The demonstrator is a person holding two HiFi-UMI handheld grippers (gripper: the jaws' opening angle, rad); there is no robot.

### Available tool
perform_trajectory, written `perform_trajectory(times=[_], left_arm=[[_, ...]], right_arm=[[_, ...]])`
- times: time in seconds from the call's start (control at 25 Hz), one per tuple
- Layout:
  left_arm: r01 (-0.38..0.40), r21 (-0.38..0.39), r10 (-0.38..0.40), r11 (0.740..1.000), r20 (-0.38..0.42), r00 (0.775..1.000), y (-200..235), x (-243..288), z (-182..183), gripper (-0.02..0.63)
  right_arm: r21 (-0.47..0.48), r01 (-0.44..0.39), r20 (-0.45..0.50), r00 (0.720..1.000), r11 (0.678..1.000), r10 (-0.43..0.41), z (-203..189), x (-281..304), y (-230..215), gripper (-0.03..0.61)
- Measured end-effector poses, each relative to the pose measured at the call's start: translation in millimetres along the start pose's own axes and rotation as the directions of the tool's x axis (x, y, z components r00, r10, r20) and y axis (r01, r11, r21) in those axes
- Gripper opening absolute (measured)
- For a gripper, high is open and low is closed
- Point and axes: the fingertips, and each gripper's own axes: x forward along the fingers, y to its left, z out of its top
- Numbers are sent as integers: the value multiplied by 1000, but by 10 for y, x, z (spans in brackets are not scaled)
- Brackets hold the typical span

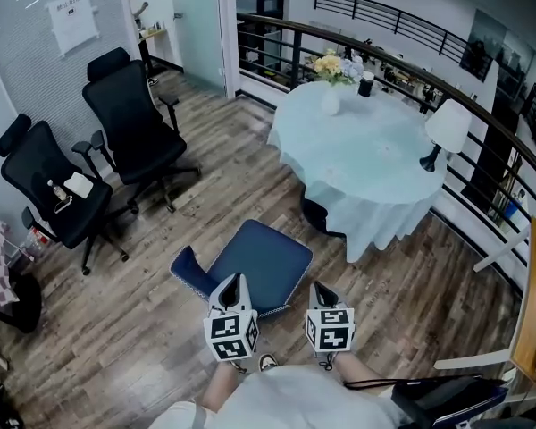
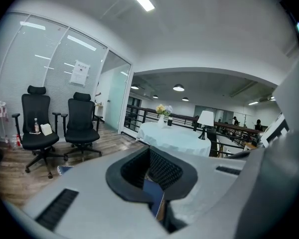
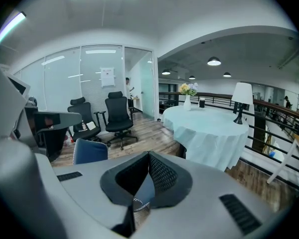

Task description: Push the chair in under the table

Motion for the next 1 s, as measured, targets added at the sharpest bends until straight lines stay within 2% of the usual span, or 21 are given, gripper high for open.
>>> perform_trajectory(times=[0.44,1.0], left_arm=[[-3,-40,2,999,-25,1000,197,190,-56,3],[-143,-90,136,986,-72,988,314,16,-240,3]], right_arm=[[-23,-4,-3,1000,1000,4,252,262,101,18],[-69,-114,-53,992,991,111,275,450,152,17]])
